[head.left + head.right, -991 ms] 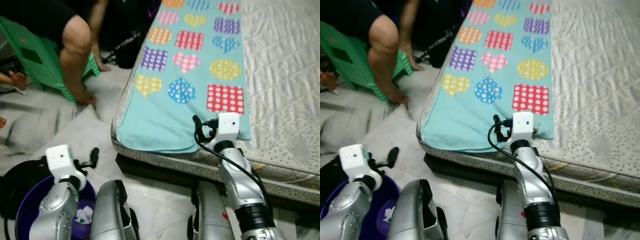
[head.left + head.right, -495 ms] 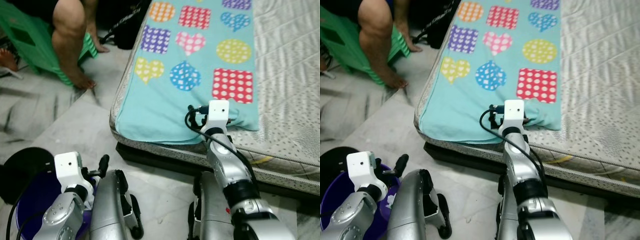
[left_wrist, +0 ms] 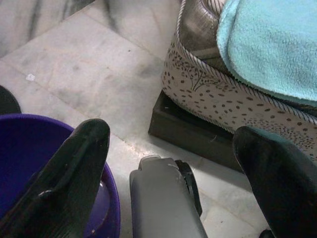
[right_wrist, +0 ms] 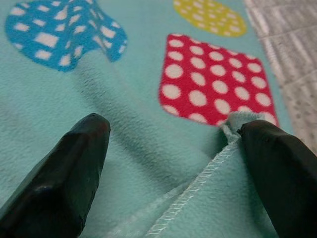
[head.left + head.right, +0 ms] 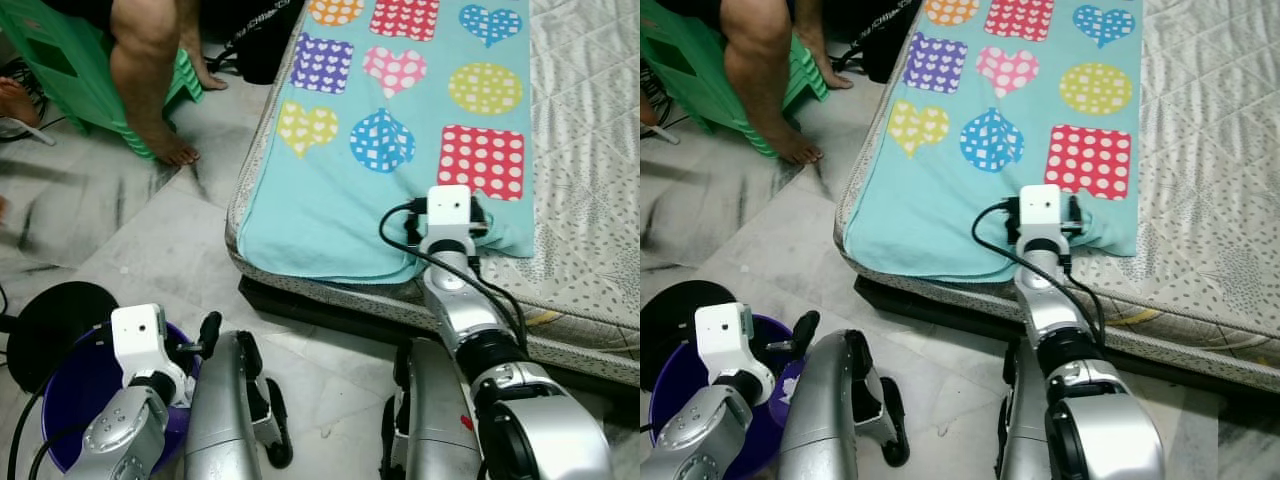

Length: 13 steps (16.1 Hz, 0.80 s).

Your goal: Clean up the room

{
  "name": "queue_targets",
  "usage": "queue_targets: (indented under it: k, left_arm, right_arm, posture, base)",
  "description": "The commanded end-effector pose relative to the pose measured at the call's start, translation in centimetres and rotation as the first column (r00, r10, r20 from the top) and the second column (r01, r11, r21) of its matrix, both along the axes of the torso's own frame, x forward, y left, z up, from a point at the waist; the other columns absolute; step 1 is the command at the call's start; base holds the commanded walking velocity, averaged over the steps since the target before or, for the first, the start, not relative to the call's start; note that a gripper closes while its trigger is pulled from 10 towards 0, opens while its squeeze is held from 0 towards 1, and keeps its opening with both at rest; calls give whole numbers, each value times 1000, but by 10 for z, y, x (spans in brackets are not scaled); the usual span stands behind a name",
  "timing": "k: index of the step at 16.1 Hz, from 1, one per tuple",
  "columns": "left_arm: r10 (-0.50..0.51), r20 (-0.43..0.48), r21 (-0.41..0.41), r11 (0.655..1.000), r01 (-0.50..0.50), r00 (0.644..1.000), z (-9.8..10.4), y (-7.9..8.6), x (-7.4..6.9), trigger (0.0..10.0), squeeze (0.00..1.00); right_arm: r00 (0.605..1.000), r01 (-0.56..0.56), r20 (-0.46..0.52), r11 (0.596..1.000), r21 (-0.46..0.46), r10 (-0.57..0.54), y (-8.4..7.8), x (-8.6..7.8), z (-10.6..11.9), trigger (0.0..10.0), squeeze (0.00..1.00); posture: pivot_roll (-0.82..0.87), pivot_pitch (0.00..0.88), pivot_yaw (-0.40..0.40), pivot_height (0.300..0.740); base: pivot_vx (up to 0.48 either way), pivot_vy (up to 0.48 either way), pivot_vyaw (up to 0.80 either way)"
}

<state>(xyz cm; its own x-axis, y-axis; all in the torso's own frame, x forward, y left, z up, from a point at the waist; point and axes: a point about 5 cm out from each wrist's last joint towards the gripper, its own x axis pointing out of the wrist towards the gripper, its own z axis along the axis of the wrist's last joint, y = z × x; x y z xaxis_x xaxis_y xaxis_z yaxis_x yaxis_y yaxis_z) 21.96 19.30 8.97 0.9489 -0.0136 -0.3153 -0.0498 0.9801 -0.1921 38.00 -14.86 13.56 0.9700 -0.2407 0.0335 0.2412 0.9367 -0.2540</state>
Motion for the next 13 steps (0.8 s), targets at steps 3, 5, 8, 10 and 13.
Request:
queue_targets:
  k: [3,5,8,10,13]
  left_arm:
    - [10,-34,26,1000,-9,999,-3,4,-6,10000,0]
    - [9,-38,30,1000,-8,999,-3,5,-5,10000,0]
    - [21,-44,45,999,-19,999,-4,9,-4,10000,0]
    - [20,-44,49,999,-18,999,-4,9,-3,10000,0]
    - [16,-45,56,998,-13,999,-4,11,-2,10000,0]
  right_arm:
    - [993,93,-62,992,-88,-98,-24,-8,-19,10000,0]
    - [989,131,-60,985,-116,-139,-36,-10,-19,10000,0]
    - [967,238,-48,956,-173,-249,-76,-24,-24,10000,0]
    - [961,262,-42,946,-188,-275,-91,-33,-27,10000,0]
    - [948,297,-55,935,-192,-312,-113,-57,-33,10000,0]
  posture:
    - [9,351,51,569]
    - [7,349,53,569]
    - [-6,341,55,569]
    - [-13,340,58,569]
    - [-22,332,63,569]
  base:
    - [0,0,0]
    - [0,0,0]
    - [0,0,0]
    - [0,0,0]
    - [0,0,0]
